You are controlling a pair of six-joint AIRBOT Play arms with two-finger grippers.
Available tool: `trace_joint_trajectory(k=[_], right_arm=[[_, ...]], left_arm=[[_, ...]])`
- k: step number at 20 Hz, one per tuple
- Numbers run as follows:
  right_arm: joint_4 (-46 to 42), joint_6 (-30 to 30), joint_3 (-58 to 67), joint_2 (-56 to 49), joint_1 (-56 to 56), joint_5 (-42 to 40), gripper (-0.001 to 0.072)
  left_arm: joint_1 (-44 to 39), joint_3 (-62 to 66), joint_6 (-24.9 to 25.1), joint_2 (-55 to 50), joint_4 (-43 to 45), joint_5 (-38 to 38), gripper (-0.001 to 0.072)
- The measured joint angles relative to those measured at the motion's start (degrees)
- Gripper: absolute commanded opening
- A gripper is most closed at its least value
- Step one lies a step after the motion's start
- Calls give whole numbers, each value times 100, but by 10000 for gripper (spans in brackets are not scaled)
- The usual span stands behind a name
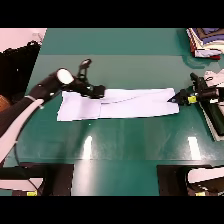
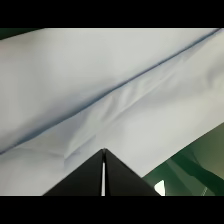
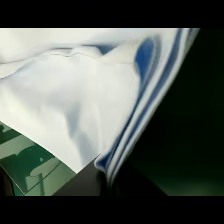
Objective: Fold the shirts.
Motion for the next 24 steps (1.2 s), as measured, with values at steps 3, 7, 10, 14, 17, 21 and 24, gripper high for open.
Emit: trace_joint_trajectory(k=[3,7,10,14,17,21,24], right_arm=[[46,155,389,555,157,111,15],[63,688,1349,1049,605,310,16],[70,1051,2055,1139,1062,468,16],[81,1340,2863,1032,1764,581,16],[79,1458,3383,868,2264,627,16],[85,1504,3877,645,2815,595,17],[81,1528,4028,501,3222,468,17]], left_arm=[[-457,717,-74,-723,-83,35,30],[-874,1569,-282,-1539,-164,7,30],[-1021,1873,-365,-1867,-254,-11,30],[-1095,2013,-413,-2105,-289,-74,30],[-1110,2048,-420,-2208,-282,-181,30],[-890,2280,-409,-2214,-216,-533,30],[-450,2542,-267,-1886,-20,-988,30]])
